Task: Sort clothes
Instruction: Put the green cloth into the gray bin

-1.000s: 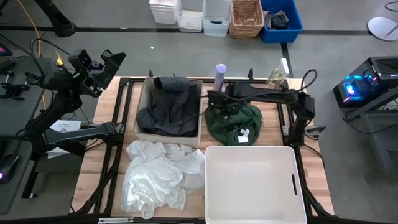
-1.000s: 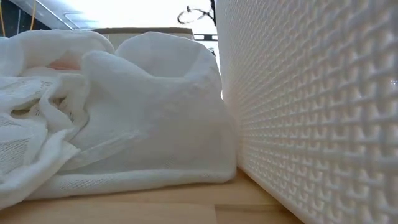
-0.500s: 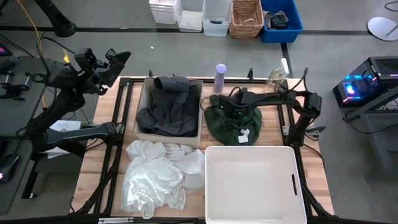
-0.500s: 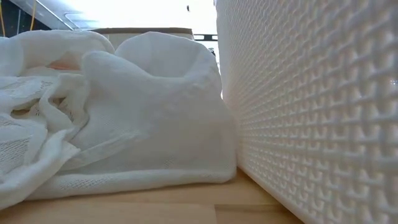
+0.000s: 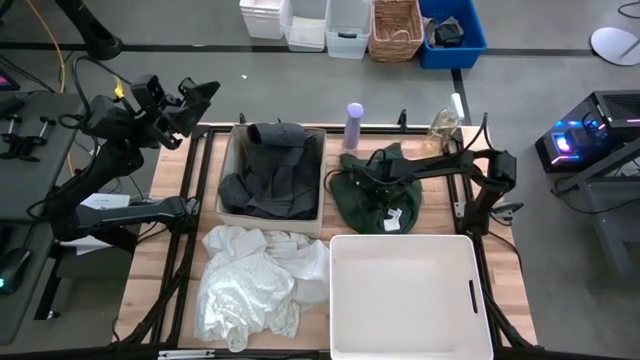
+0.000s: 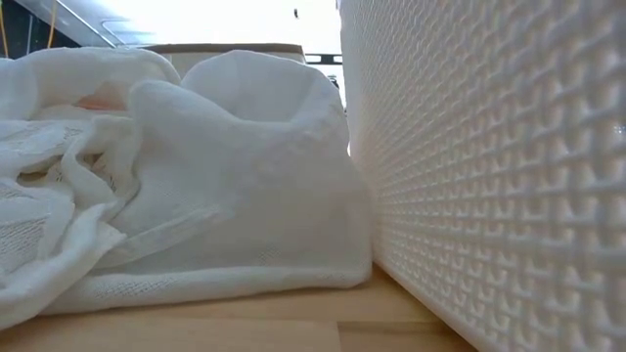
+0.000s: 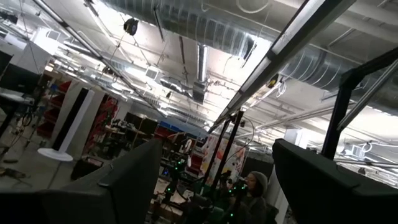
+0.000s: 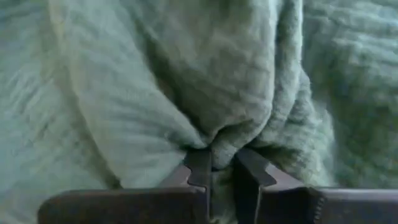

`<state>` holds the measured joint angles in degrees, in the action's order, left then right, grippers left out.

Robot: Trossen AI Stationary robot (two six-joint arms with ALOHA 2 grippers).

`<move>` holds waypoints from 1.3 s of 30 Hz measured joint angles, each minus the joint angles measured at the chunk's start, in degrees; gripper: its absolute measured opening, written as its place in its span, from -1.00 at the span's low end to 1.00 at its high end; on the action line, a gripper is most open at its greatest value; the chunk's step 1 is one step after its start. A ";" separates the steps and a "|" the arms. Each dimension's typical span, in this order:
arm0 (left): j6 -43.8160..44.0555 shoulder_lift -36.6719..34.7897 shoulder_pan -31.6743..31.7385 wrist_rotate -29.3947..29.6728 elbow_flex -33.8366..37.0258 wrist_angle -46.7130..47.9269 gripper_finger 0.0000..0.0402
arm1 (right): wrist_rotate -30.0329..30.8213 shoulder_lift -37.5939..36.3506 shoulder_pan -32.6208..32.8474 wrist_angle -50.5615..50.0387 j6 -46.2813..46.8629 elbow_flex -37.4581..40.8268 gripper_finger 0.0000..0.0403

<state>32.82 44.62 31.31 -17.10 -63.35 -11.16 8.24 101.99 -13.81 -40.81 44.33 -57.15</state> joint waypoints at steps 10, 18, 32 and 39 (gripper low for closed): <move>0.00 -0.03 0.00 -0.18 0.00 -2.32 0.47 | 10.10 -16.59 2.98 -4.77 -4.77 -20.03 -0.90; 0.00 -0.04 0.00 -0.33 0.00 -4.28 0.47 | 18.19 -20.84 2.87 13.39 -17.90 -38.89 -0.90; 0.02 -0.97 0.00 -0.37 -0.01 -17.65 0.47 | -0.61 0.25 7.70 41.62 -18.66 -51.33 -0.90; 0.02 -2.28 0.00 -0.73 0.00 -16.98 0.47 | 6.20 6.20 9.02 16.99 -15.79 -51.41 -0.91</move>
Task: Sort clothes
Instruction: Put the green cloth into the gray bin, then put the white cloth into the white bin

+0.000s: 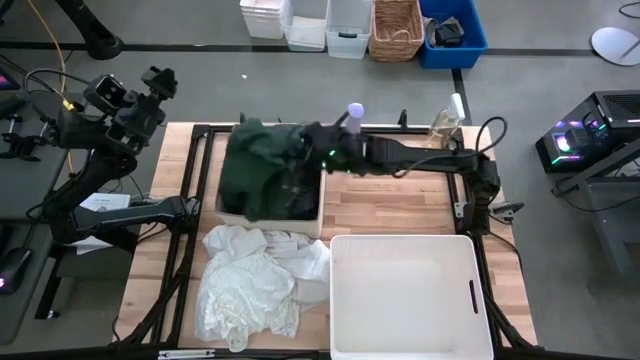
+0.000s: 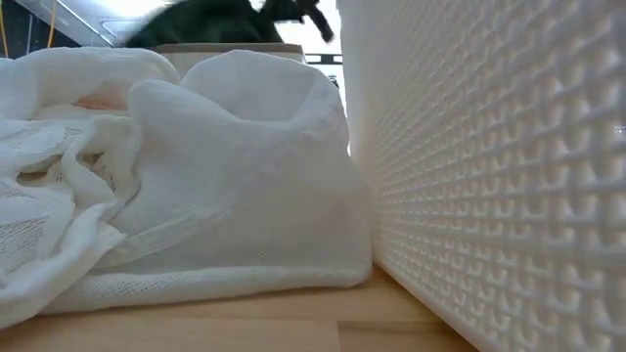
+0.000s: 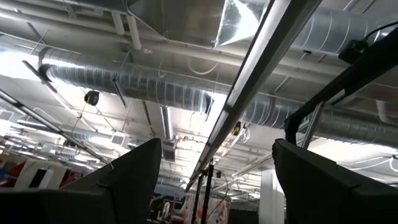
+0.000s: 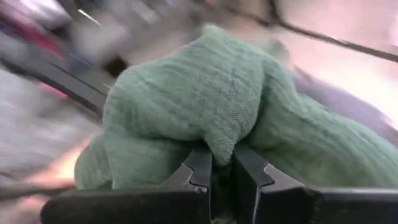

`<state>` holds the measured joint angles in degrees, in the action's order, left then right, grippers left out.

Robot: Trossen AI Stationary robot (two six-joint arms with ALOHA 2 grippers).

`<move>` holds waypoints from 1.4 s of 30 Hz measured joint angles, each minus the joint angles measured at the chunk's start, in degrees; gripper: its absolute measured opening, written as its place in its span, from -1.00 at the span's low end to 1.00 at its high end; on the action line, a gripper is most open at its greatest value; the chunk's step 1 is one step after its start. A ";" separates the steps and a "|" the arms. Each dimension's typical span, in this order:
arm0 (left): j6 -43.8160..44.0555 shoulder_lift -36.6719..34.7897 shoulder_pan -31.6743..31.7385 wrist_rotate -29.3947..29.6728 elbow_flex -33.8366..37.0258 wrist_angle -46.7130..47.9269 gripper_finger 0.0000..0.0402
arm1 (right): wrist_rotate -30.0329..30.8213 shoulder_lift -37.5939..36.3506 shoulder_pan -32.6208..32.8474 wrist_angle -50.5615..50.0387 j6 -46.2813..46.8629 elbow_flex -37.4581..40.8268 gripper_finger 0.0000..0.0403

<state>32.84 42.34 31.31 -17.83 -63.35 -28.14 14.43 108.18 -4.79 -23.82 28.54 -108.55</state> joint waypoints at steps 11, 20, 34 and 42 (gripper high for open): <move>-0.81 -0.63 -0.02 -0.08 -0.02 2.61 0.47 | 3.18 -0.37 0.13 -18.23 5.98 7.75 -0.91; -2.64 0.60 -0.02 -0.08 -0.02 3.59 0.47 | -4.08 -0.05 3.33 10.90 5.18 14.28 -0.91; -1.40 1.53 -0.02 -0.06 -0.02 3.52 0.47 | -13.88 5.80 4.56 3.40 1.74 11.23 0.12; -1.39 1.21 -0.09 -0.05 -0.02 5.53 0.47 | -8.30 3.71 3.59 -13.37 -9.50 -3.69 0.49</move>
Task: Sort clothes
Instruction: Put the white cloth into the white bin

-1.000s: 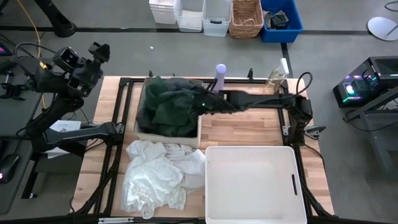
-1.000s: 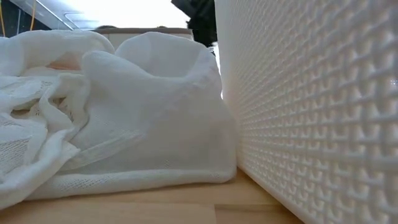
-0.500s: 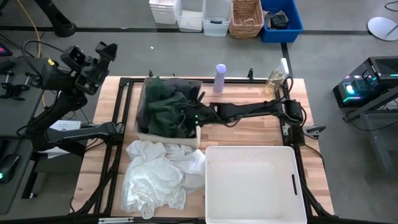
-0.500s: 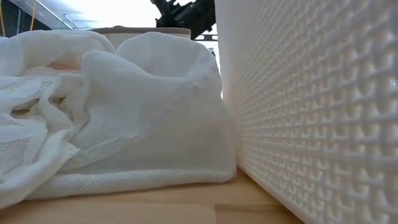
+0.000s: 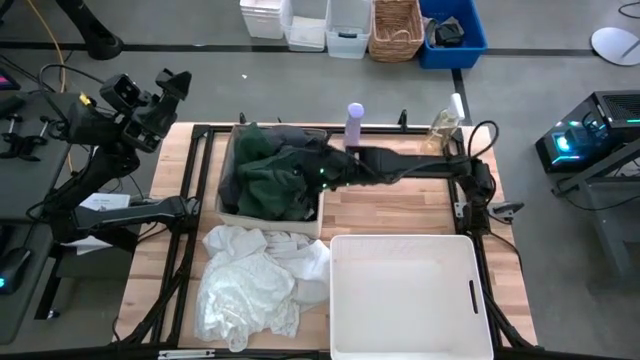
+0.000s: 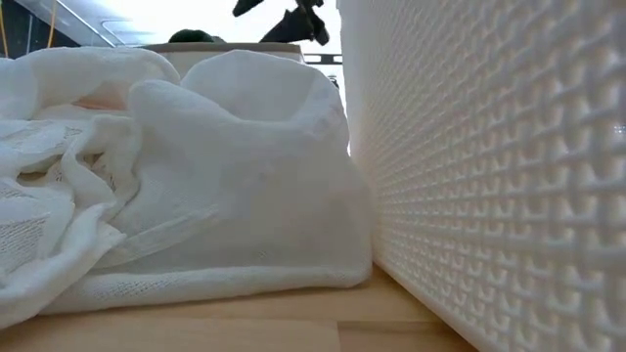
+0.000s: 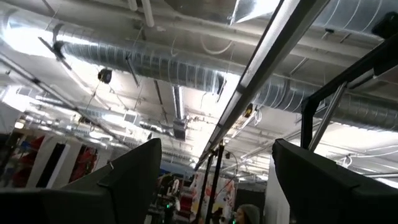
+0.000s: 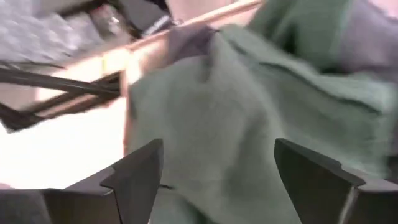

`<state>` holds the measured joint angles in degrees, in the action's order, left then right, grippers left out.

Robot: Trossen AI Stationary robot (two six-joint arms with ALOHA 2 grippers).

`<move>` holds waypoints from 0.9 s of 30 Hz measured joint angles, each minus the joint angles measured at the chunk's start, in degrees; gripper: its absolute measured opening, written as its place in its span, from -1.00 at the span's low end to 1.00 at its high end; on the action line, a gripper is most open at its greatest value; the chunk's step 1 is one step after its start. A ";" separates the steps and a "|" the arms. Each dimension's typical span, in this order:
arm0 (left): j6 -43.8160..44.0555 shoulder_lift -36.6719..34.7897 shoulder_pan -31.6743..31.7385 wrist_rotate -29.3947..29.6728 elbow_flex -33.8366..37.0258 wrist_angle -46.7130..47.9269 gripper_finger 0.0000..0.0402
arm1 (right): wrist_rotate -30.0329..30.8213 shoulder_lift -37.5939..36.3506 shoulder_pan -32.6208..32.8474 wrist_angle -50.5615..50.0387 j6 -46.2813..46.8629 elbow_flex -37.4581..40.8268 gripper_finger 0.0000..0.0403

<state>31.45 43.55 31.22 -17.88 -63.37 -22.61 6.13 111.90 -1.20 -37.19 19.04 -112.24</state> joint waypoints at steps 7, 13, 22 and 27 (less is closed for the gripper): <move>2.88 0.29 -2.79 -9.88 -0.04 13.69 0.47 | 12.02 -0.39 0.38 -19.37 -10.44 -14.81 0.48; 4.01 4.66 -18.56 -8.47 0.11 42.32 0.47 | 24.06 -3.53 -0.24 -37.05 -12.56 -22.22 0.48; 5.75 18.77 -53.24 11.99 0.05 65.31 0.47 | 34.20 -18.13 -1.61 -46.83 0.45 -16.11 0.48; 3.21 29.84 -61.30 19.49 0.05 74.89 0.47 | 34.90 -22.55 -1.55 -48.06 3.44 -15.89 0.48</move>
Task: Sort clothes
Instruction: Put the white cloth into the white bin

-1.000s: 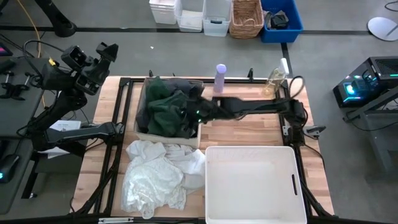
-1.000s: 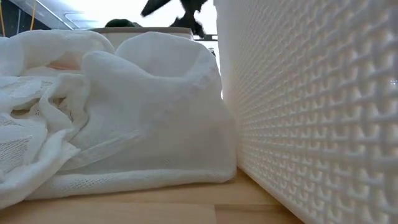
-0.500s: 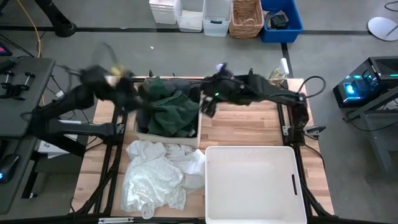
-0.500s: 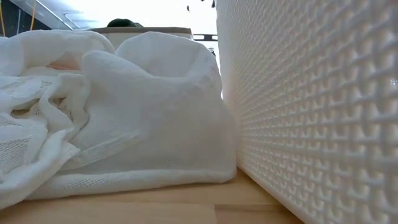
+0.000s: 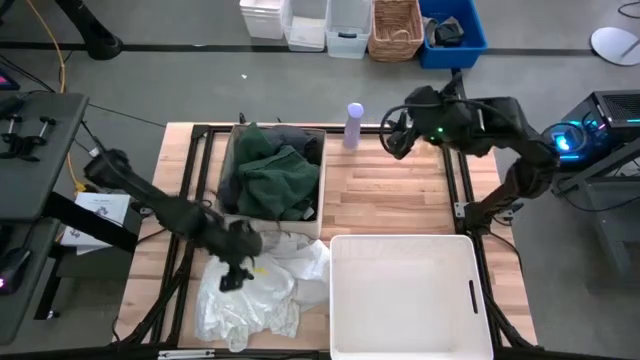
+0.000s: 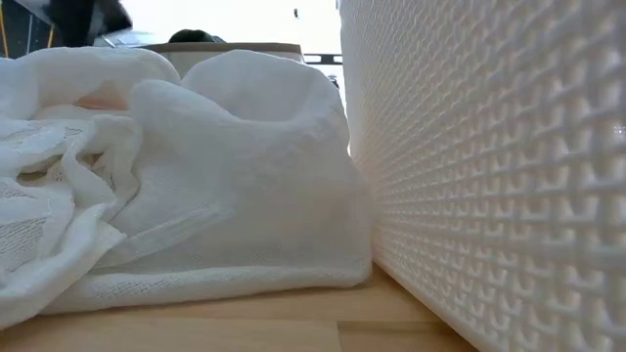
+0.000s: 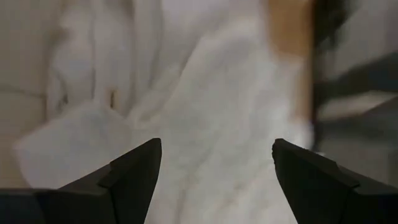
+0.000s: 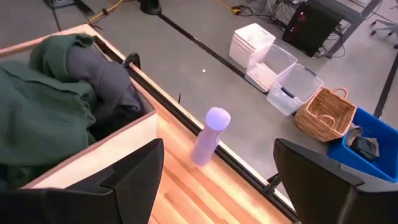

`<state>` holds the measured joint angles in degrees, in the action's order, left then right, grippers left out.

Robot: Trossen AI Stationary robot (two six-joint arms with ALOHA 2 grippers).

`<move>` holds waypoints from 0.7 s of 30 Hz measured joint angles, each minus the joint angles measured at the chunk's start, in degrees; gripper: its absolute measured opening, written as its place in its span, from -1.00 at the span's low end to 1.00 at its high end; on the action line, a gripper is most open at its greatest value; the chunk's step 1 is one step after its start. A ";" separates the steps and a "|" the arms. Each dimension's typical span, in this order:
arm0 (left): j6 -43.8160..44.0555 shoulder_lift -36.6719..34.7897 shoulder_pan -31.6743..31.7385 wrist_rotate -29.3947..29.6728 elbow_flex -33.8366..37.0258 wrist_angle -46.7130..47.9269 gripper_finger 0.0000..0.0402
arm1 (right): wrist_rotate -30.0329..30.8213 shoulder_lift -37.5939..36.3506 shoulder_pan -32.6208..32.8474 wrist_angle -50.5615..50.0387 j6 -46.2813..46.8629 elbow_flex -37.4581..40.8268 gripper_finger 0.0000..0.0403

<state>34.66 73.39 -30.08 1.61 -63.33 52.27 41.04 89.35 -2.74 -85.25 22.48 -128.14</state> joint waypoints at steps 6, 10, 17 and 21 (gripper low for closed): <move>-2.98 11.54 -2.58 0.68 -0.05 0.33 0.47 | -0.06 -0.55 -0.28 -1.70 -0.19 0.17 0.48; -1.62 18.94 -2.78 1.49 -0.07 0.29 0.47 | -0.13 -0.06 -0.33 -3.41 -0.36 0.15 0.48; -1.04 29.47 -2.79 0.82 -0.38 0.33 -0.03 | -0.67 -0.27 -0.33 -3.78 -0.39 0.15 0.48; 1.32 26.04 -2.97 -0.17 -1.48 1.89 -0.85 | -1.05 -0.27 -0.33 -4.28 -0.39 0.15 0.48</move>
<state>35.99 99.43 -33.05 1.43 -64.81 54.16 39.99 89.08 -3.07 -89.53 22.09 -127.98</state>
